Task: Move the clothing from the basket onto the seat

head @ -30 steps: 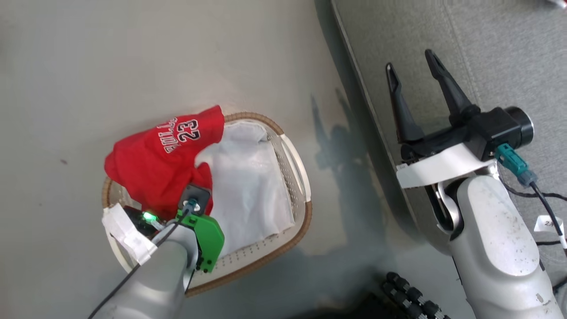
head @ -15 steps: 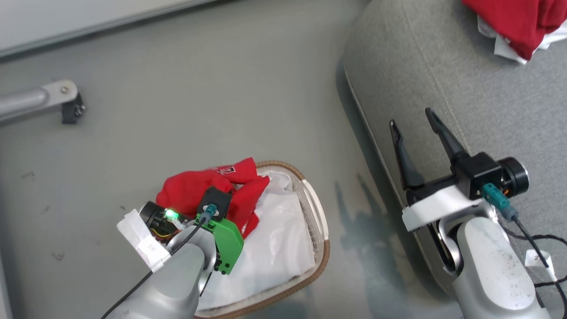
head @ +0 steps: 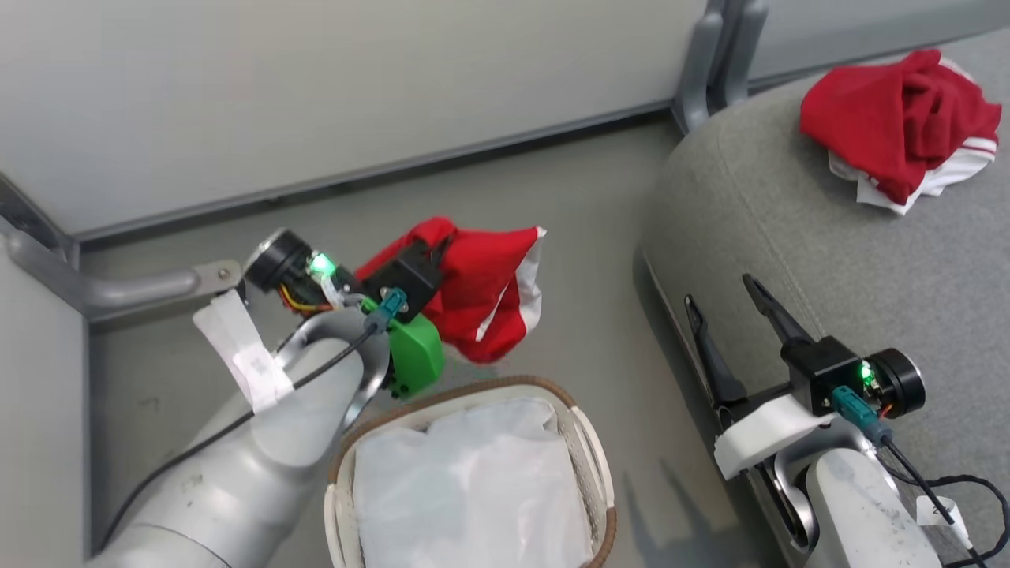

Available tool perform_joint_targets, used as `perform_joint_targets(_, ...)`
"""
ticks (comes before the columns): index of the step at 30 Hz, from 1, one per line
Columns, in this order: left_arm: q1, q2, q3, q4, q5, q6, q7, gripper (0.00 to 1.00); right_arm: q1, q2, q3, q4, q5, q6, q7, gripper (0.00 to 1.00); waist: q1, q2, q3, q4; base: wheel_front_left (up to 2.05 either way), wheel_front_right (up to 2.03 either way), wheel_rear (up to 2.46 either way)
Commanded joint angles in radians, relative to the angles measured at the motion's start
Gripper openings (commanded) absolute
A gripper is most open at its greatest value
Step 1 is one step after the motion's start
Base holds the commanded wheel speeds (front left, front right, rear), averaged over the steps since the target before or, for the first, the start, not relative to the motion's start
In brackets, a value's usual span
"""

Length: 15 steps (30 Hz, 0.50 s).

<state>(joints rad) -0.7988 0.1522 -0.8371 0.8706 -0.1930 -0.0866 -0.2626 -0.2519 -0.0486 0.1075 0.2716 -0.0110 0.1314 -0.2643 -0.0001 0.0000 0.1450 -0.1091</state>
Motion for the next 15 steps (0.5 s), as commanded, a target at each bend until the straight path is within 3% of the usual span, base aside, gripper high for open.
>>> perform_joint_targets(1,-0.031,0.021,-0.002,-0.028,0.005,-0.006,0.000,0.00,0.021,-0.003,0.005,0.005,-0.009,-0.001,0.000,1.00,0.0001,0.0000,-0.093,0.030,0.00,0.00,0.00)
perform_joint_targets(6,-0.103,0.066,-0.005,-0.129,0.017,-0.015,0.039,0.00,0.025,-0.003,0.021,0.008,-0.008,-0.001,0.000,1.00,0.0001,0.0000,-0.135,0.029,0.00,0.00,0.00)
perform_joint_targets(15,-0.185,0.133,0.034,-0.274,0.002,0.008,0.101,0.00,-0.020,-0.003,0.089,0.001,0.006,-0.001,0.000,1.00,0.0001,0.0000,-0.151,0.022,0.00,0.00,0.00)
